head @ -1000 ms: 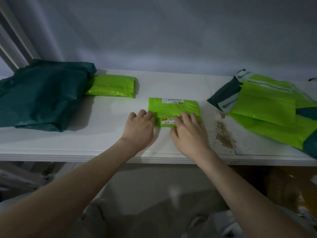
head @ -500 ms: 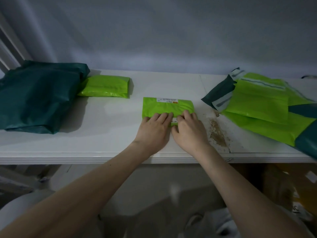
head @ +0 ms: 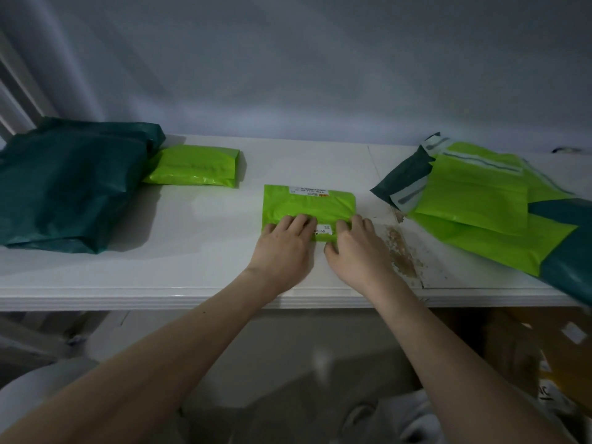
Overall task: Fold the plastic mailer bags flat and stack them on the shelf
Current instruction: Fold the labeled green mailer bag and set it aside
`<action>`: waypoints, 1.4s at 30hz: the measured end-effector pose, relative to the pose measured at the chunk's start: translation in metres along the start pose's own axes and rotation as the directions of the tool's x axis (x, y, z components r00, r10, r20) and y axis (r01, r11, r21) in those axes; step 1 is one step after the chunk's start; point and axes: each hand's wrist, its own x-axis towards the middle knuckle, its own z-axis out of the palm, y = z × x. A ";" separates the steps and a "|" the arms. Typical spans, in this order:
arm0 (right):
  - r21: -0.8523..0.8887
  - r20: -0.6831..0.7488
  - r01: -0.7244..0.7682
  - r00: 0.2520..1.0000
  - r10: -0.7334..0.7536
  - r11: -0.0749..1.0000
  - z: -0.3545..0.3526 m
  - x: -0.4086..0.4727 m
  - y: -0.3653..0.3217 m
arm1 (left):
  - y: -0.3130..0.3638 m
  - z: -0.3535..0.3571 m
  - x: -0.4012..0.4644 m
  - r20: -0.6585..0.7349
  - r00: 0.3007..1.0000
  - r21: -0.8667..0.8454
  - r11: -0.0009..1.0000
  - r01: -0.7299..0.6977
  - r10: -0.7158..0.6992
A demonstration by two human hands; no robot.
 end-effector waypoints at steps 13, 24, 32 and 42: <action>0.153 -0.208 0.247 0.954 -0.213 0.957 0.010 0.030 0.008 | -0.008 0.009 0.003 -0.071 0.996 -0.141 0.989 0.038 -0.048; 0.259 0.116 0.176 0.970 -0.212 0.950 0.029 0.039 0.014 | -0.035 0.013 0.016 0.256 0.947 -0.246 0.934 0.258 -0.194; 0.371 0.041 0.063 0.996 -0.084 0.927 0.019 0.041 0.012 | -0.036 0.007 0.015 0.274 0.947 -0.282 0.927 0.248 -0.170; 0.540 0.148 -0.217 0.976 0.162 0.813 0.010 0.043 0.020 | -0.069 -0.014 0.012 0.282 0.924 -0.294 0.894 0.339 -0.257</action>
